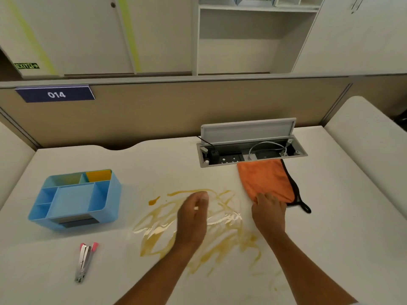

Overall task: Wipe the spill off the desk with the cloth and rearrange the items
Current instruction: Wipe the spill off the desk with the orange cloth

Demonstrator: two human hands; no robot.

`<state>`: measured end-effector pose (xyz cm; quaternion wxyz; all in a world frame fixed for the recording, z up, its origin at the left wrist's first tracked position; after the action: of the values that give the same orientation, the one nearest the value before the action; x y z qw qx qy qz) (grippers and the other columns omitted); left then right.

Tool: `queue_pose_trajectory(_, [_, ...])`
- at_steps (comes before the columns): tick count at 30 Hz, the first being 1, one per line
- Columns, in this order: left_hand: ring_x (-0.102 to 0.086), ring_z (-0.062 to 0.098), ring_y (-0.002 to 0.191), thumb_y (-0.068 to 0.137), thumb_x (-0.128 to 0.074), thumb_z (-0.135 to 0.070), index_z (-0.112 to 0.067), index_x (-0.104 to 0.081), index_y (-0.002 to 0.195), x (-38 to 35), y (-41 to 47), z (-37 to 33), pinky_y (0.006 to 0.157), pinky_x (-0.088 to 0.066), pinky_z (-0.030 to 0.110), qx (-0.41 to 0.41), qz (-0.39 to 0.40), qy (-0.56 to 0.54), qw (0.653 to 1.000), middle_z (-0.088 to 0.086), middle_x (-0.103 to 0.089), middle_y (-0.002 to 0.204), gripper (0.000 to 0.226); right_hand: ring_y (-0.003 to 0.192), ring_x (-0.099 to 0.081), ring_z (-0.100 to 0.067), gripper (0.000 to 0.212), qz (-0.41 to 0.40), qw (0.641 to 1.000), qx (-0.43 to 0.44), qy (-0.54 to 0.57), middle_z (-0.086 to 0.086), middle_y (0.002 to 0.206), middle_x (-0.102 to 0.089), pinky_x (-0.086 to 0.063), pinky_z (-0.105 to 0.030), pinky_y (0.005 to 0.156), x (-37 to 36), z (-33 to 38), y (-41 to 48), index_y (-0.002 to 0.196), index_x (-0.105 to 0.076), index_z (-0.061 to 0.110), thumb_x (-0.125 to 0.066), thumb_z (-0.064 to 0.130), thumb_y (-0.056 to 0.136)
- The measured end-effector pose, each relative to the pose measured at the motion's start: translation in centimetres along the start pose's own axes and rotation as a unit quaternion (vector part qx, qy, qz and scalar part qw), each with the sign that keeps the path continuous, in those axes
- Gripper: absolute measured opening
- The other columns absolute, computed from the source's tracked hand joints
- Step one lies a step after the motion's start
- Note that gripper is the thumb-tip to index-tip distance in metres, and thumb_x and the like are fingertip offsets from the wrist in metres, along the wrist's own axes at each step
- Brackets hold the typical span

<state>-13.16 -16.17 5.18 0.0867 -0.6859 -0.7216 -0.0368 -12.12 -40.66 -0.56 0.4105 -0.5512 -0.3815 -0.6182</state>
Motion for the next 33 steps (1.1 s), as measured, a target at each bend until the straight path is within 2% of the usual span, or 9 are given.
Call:
queue_pose_trajectory(2, [-0.067, -0.002, 0.093, 0.097, -0.063, -0.04, -0.03, -0.073, 0.102, -3.0, -0.1, 0.4, 0.077, -0.048, 0.009, 0.057, 0.046, 0.01, 0.997, -0.017, -0.074, 0.096, 0.015, 0.084, -0.06, -0.034, 0.009, -0.033, 0.997, 0.002, 0.068, -0.007, 0.087, -0.064, -0.042, -0.047, 0.085, 0.4, -0.1, -0.3, 0.095, -0.064, 0.012, -0.058, 0.008, 0.089])
queue_pose_trajectory(6, [-0.074, 0.019, 0.088, 0.091, -0.069, -0.041, -0.02, -0.075, 0.094, -7.7, 0.4, 0.9, 0.088, -0.062, 0.043, 0.221, 0.09, -0.015, 0.971, 0.001, -0.077, 0.091, 0.022, 0.078, -0.063, -0.029, 0.021, -0.061, 0.982, 0.019, 0.18, -0.003, 0.081, -0.068, -0.047, -0.046, 0.09, 1.2, -0.4, -1.1, 0.111, -0.066, 0.011, -0.066, 0.01, 0.09])
queue_pose_trajectory(12, [-0.079, 0.035, 0.081, 0.086, -0.078, -0.029, 0.002, -0.072, 0.098, -12.4, 1.3, 0.6, 0.078, -0.065, 0.05, 0.352, 0.121, -0.135, 0.918, 0.021, -0.079, 0.091, 0.033, 0.079, -0.068, -0.011, 0.039, -0.039, 0.948, 0.081, 0.305, 0.01, 0.083, -0.071, -0.06, -0.044, 0.081, 1.5, -1.4, -3.9, 0.122, -0.055, 0.024, -0.077, 0.017, 0.09])
queue_pose_trajectory(16, [-0.077, 0.041, 0.08, 0.072, -0.075, -0.005, 0.01, -0.07, 0.1, -12.8, 1.7, 0.6, 0.068, -0.064, 0.05, 0.329, 0.092, -0.07, 0.937, 0.027, -0.076, 0.092, 0.032, 0.108, -0.059, 0.003, 0.081, 0.043, 0.93, 0.141, 0.336, 0.023, 0.118, -0.062, -0.054, -0.026, 0.093, 0.7, -3.5, -3.9, 0.144, -0.04, 0.037, -0.086, 0.039, 0.078])
queue_pose_trajectory(20, [-0.074, 0.031, 0.067, 0.077, -0.076, 0.001, 0.009, -0.069, 0.098, -12.8, 1.9, 0.4, 0.058, -0.064, 0.041, 0.336, 0.109, -0.065, 0.933, 0.022, -0.074, 0.085, 0.023, 0.153, -0.018, -0.009, 0.114, 0.107, 0.953, 0.222, 0.176, 0.012, 0.168, -0.021, -0.027, -0.037, 0.123, -0.4, -6.1, -1.6, 0.164, -0.013, 0.03, -0.071, 0.064, 0.072])
queue_pose_trajectory(23, [-0.075, 0.032, 0.074, 0.084, -0.075, 0.002, 0.007, -0.068, 0.106, -13.0, 1.7, 0.0, 0.063, -0.066, 0.041, 0.353, 0.136, -0.06, 0.924, 0.027, -0.075, 0.099, 0.024, 0.16, 0.007, -0.015, 0.098, 0.129, 0.94, 0.294, 0.119, 0.005, 0.174, -0.004, -0.004, -0.042, 0.131, -1.2, -6.7, 0.1, 0.166, -0.008, 0.021, -0.055, 0.061, 0.09])
queue_pose_trajectory(27, [-0.079, 0.031, 0.076, 0.088, -0.079, -0.016, 0.001, -0.067, 0.107, -12.3, 2.4, -1.0, 0.069, -0.066, 0.042, 0.328, 0.113, -0.067, 0.935, 0.023, -0.077, 0.098, 0.029, 0.16, -0.015, -0.023, 0.067, 0.187, 0.919, 0.25, 0.241, -0.003, 0.169, -0.028, -0.003, -0.03, 0.126, -0.3, -6.1, 2.4, 0.162, -0.029, 0.021, -0.05, 0.024, 0.099])
queue_pose_trajectory(30, [-0.076, 0.028, 0.078, 0.085, -0.08, -0.044, -0.011, -0.064, 0.111, -10.0, 2.4, -1.0, 0.068, -0.062, 0.04, 0.255, 0.048, -0.014, 0.966, 0.013, -0.075, 0.104, 0.044, 0.158, -0.021, -0.018, 0.069, 0.187, 0.905, 0.209, 0.319, 0.001, 0.165, -0.038, -0.006, -0.036, 0.129, 0.6, -6.9, 2.4, 0.156, -0.043, 0.018, -0.04, 0.016, 0.087])
queue_pose_trajectory(33, [-0.072, 0.015, 0.095, 0.086, -0.071, -0.057, -0.02, -0.07, 0.118, -6.2, -0.1, 0.6, 0.086, -0.059, 0.038, 0.141, 0.01, 0.133, 0.981, -0.004, -0.075, 0.105, 0.049, 0.158, -0.019, -0.017, 0.071, 0.176, 0.911, 0.199, 0.315, 0.003, 0.164, -0.037, -0.004, -0.039, 0.131, 0.0, -9.7, 0.5, 0.155, -0.044, 0.016, -0.038, 0.014, 0.084])
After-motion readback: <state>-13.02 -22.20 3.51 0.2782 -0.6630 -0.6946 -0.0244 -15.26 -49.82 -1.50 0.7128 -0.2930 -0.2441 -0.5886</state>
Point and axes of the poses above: each hand's wrist, its own y-axis towards the middle knuckle, its own x-axis out of the back of the hand, z = x × y, the point moved 2 cm from there along y, towards the middle knuckle
